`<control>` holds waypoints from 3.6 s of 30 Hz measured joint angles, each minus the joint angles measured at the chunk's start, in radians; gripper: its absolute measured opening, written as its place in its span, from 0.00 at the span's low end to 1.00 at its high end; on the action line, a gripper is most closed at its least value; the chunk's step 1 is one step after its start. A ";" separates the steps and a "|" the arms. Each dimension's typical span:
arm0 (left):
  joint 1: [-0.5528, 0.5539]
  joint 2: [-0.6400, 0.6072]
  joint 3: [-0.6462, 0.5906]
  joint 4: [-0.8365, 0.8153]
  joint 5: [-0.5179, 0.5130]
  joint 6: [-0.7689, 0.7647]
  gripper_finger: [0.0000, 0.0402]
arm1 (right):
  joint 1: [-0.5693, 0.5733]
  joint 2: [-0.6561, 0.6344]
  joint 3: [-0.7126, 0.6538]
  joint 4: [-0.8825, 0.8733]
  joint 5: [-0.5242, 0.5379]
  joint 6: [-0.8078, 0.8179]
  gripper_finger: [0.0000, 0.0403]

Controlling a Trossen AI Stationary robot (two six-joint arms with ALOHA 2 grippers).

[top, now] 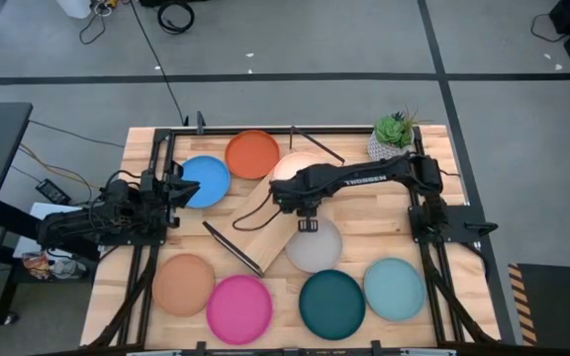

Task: Place and stack plates onto a shelf
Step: Stack the gray plate on top of the beige plate on the shelf

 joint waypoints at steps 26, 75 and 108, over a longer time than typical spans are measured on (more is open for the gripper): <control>0.000 0.000 0.001 0.000 0.000 0.000 0.14 | 0.418 0.012 -0.245 -0.098 -0.050 0.361 0.30; 0.000 0.000 0.001 0.000 0.000 0.000 0.14 | 0.393 0.011 -0.395 -0.018 -0.029 -0.240 0.09; 0.000 0.000 0.001 0.000 0.000 0.000 0.14 | 0.393 -0.168 -0.159 -0.298 -0.003 0.230 0.03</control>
